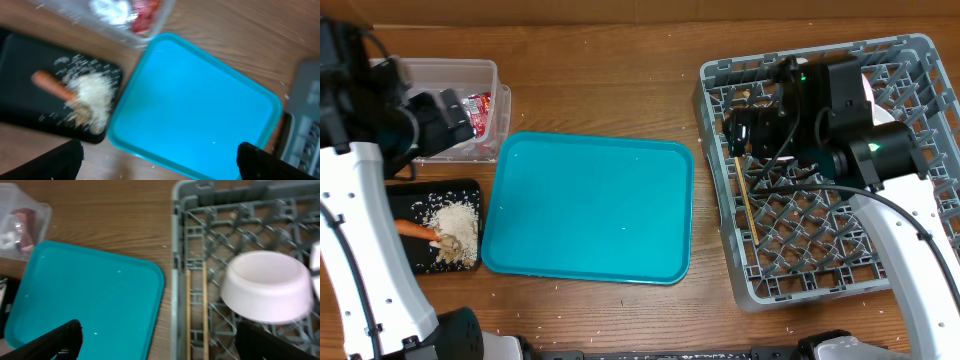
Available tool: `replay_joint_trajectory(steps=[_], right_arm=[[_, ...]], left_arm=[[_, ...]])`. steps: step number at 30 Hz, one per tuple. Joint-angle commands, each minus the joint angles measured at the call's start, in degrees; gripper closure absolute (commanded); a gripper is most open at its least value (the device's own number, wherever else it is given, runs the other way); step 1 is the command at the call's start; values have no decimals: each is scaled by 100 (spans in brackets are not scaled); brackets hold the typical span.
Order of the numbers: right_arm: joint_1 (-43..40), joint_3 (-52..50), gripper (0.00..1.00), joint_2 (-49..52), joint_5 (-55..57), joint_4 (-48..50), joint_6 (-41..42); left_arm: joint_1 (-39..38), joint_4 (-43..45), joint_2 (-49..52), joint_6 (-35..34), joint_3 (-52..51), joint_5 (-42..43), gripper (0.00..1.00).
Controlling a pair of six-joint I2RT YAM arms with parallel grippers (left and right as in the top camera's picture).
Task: Sort waste into correct bins and load items into the dishwasher
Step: 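Stand the plate upright in the rack and open the right gripper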
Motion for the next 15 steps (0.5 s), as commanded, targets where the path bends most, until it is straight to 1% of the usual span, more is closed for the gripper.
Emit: replay_joint_trajectory(steps=[1, 5, 8, 10, 15], right_arm=[[-24, 39, 0, 127, -278, 131, -162], [-164, 382, 0, 356, -98, -48, 15], [-350, 782, 0, 592, -94, -507, 13], [-470, 1003, 0, 754, -31, -916, 15], [-667, 1102, 0, 903, 203, -1923, 9]], left_arm=[[-514, 179, 52, 498, -223, 317, 0], [-1027, 136, 297, 767, -404, 249, 0], [-1248, -175, 562, 848, -501, 162, 0], [-1292, -372, 728, 846, -538, 13, 0], [-1296, -372, 776, 710, -999, 9, 1]])
